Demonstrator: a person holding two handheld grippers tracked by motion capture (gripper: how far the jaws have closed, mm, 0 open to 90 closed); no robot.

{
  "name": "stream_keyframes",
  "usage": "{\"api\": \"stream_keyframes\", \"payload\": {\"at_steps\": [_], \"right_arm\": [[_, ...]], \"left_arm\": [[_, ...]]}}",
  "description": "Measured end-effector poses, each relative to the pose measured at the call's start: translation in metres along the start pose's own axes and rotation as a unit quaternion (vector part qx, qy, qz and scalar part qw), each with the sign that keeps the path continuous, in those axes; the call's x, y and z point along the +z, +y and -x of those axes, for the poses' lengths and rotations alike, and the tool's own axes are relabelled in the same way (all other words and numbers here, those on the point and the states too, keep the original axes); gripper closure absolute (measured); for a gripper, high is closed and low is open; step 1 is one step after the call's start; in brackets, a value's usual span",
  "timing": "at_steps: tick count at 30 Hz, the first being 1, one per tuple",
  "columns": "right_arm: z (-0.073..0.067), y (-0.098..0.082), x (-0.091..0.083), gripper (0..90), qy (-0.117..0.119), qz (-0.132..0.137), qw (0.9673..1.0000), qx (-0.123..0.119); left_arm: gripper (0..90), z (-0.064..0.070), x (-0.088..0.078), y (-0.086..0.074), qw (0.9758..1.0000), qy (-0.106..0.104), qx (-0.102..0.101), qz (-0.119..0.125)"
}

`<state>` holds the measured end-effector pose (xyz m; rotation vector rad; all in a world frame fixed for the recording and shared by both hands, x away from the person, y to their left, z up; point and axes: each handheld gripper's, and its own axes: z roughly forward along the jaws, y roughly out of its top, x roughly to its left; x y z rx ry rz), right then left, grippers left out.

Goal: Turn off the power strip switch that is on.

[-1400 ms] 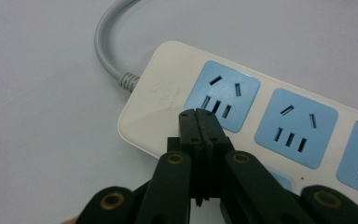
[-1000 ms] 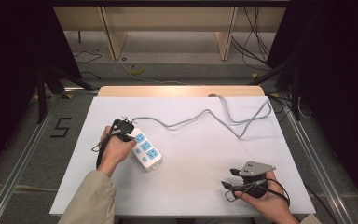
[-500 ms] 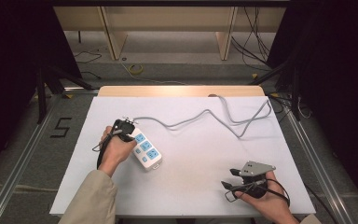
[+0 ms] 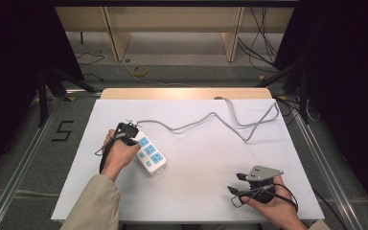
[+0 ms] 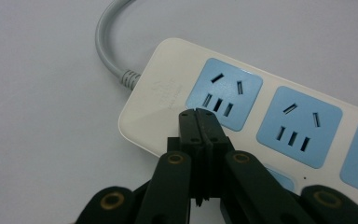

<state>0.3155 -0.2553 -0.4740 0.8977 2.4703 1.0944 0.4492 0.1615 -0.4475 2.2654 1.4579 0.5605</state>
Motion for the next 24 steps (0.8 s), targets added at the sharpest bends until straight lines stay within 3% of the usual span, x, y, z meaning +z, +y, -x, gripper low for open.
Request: {"api": "stream_keyframes", "payload": {"at_steps": [24], "right_arm": [[0.0000,0.0002,-0.0002,42.6,-0.002,0.001,1.0000,0.000]], "left_arm": [[89.9,0.0004,0.0005,0.0000,1.0000,0.001,0.000,0.005]]}}
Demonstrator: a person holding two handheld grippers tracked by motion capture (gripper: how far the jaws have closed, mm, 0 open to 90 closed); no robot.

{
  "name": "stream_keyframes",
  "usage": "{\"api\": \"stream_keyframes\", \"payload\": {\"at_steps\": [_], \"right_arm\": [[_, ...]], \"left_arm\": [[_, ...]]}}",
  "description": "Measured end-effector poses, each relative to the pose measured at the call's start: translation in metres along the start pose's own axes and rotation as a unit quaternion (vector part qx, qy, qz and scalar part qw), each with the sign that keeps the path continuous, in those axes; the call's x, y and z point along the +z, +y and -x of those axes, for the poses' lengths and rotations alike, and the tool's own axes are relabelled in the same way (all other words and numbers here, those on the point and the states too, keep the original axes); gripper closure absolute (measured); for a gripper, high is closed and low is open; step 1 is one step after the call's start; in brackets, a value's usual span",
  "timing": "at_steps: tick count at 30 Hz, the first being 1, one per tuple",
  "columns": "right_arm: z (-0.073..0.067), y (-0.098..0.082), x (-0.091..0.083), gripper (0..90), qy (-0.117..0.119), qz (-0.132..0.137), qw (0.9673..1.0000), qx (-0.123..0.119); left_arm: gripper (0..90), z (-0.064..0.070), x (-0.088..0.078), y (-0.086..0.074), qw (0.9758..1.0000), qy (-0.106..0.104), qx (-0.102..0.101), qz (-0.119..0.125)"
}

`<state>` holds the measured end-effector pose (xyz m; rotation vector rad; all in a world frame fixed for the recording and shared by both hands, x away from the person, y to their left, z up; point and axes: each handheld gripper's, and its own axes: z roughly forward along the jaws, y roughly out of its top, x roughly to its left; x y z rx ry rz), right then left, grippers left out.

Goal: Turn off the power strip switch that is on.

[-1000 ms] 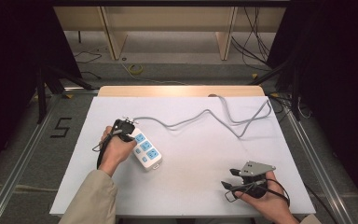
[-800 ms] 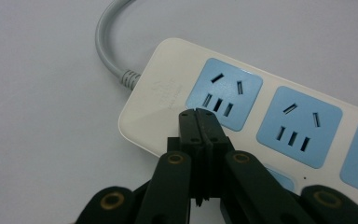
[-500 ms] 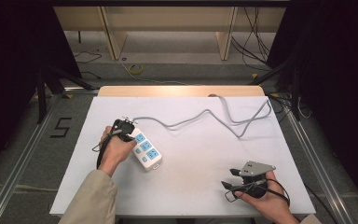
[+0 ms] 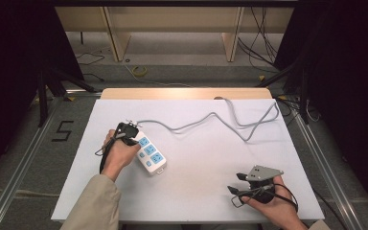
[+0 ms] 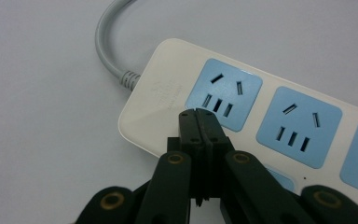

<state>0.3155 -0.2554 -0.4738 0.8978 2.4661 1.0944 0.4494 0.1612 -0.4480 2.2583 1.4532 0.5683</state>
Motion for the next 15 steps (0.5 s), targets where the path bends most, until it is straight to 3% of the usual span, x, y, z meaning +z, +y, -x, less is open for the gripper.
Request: {"api": "stream_keyframes", "payload": {"at_steps": [15], "right_arm": [[0.0005,-0.0001,-0.0002,42.6,0.000,0.001,1.0000,0.001]], "left_arm": [[89.9,0.0000,0.0000,-0.0005,1.0000,0.002,0.004,0.002]]}}
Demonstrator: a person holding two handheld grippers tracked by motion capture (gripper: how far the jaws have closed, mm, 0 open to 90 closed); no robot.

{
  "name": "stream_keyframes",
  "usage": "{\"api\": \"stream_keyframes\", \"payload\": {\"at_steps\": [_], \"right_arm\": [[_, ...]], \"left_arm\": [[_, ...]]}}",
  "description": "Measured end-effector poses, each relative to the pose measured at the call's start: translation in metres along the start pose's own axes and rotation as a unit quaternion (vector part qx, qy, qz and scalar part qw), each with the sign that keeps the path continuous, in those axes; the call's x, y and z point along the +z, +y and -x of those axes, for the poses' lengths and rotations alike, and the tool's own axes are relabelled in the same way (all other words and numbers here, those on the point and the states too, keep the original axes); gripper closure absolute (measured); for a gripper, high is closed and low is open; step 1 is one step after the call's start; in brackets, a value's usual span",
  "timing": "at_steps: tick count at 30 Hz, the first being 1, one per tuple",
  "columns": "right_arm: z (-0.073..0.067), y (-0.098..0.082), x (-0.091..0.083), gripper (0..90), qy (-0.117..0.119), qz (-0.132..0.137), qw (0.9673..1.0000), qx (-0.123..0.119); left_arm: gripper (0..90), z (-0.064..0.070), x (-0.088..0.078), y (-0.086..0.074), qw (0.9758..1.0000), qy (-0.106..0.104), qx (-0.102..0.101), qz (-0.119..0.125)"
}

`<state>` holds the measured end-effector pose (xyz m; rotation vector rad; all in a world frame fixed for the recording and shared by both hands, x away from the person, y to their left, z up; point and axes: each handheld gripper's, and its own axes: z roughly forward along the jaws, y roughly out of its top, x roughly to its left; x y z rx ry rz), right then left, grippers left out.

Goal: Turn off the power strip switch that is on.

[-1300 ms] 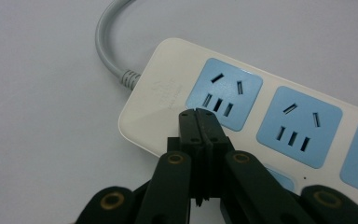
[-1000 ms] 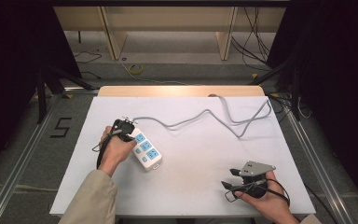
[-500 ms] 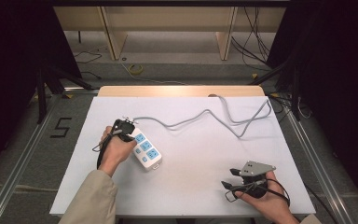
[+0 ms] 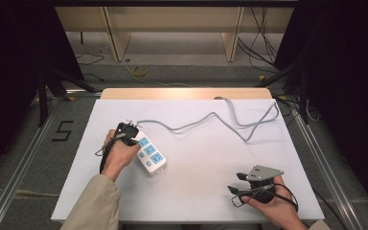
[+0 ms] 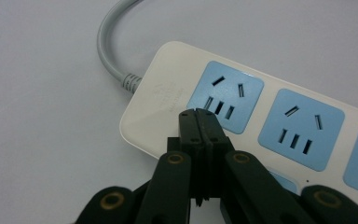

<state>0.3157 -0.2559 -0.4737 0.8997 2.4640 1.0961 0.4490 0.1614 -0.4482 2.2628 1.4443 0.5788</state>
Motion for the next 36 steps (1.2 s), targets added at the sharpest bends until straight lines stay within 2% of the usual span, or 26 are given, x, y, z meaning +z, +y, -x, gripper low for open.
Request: {"api": "stream_keyframes", "payload": {"at_steps": [15,22,23,25,36], "right_arm": [[0.0002,0.0001,-0.0001,42.6,0.000,0.000,1.0000,0.000],[0.0003,0.0001,-0.0005,42.6,0.000,0.001,1.0000,-0.001],[0.0003,0.0001,-0.0005,42.6,0.000,0.001,1.0000,-0.001],[0.0002,0.0001,-0.0003,42.6,0.000,0.001,1.0000,-0.001],[0.0002,0.0001,-0.0002,42.6,0.000,0.001,1.0000,-0.001]], "left_arm": [[89.9,-0.0008,-0.0002,-0.0003,1.0000,-0.003,0.000,0.001],[89.9,-0.0007,-0.0004,-0.0008,1.0000,-0.002,-0.003,0.005],[89.9,-0.0009,-0.0017,-0.0004,0.9999,-0.002,-0.006,0.016],[89.9,-0.0009,-0.0027,-0.0002,0.9998,-0.007,-0.009,0.014],[89.9,-0.0016,-0.0036,-0.0002,0.9997,-0.010,-0.010,0.017]]}}
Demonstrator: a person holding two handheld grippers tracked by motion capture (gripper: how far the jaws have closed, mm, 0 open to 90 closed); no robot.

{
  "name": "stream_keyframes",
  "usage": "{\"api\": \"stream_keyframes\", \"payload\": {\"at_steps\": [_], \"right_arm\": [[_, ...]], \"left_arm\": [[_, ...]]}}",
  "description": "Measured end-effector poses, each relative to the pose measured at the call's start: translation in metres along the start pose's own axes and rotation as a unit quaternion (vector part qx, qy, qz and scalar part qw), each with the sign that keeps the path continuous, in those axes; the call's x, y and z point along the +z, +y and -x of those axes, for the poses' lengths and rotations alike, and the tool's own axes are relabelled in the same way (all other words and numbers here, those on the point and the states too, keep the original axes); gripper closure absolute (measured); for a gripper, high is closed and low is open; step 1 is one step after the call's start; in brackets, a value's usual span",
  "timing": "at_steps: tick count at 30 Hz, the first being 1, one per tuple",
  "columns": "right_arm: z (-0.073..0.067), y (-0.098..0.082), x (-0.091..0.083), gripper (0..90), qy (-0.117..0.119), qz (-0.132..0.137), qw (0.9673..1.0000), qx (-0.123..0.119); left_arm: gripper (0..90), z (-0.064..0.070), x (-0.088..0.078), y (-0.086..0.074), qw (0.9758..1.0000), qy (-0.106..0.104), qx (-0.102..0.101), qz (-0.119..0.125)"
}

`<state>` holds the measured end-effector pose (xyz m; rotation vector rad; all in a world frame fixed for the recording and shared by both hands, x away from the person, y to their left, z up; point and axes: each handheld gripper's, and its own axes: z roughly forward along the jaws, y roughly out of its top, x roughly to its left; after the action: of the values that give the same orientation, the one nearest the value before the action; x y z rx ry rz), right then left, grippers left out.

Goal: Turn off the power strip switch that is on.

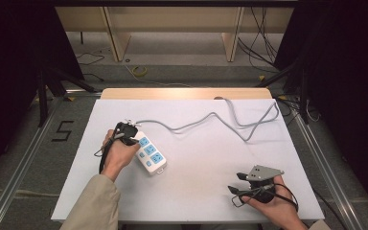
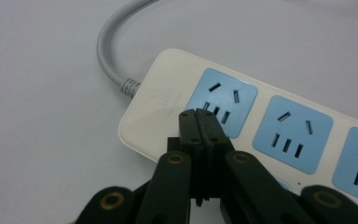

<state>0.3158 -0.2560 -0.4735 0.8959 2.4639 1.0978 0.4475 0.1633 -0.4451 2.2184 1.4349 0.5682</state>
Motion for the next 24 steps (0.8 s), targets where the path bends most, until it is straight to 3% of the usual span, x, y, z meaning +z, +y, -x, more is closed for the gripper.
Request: {"api": "stream_keyframes", "payload": {"at_steps": [24], "right_arm": [[-0.0001,0.0003,-0.0010,42.6,-0.002,0.003,1.0000,0.000]], "left_arm": [[89.9,0.0009,-0.0074,0.0001,0.9999,0.003,0.004,0.013]]}}
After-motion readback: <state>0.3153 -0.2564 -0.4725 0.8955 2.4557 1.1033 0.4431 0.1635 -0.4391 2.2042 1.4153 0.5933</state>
